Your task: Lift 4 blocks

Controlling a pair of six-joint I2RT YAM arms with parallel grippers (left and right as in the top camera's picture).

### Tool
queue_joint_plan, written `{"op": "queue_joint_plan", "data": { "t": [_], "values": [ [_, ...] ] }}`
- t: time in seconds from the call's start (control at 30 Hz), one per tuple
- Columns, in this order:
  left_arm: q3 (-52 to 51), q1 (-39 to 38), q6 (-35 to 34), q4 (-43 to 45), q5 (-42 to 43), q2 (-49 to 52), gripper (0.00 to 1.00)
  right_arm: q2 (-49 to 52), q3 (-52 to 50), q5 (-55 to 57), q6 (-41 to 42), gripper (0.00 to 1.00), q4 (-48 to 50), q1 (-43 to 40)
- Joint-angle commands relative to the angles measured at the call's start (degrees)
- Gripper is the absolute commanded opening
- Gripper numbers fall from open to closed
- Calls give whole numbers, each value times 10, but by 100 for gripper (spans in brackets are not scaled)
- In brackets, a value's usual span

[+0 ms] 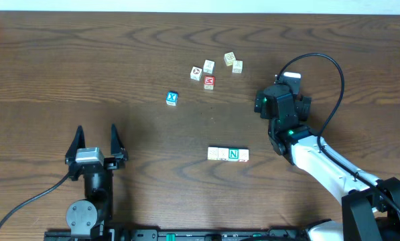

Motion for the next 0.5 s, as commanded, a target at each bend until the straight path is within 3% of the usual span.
{"op": "queue_joint_plan", "data": {
  "t": [0.0, 0.47],
  "values": [
    [0, 10, 3, -26, 3, -27, 73, 2, 2, 11, -2, 99, 0, -3],
    [-37, 9, -12, -58, -18, -33, 73, 2, 2, 11, -2, 99, 0, -3]
  ]
}}
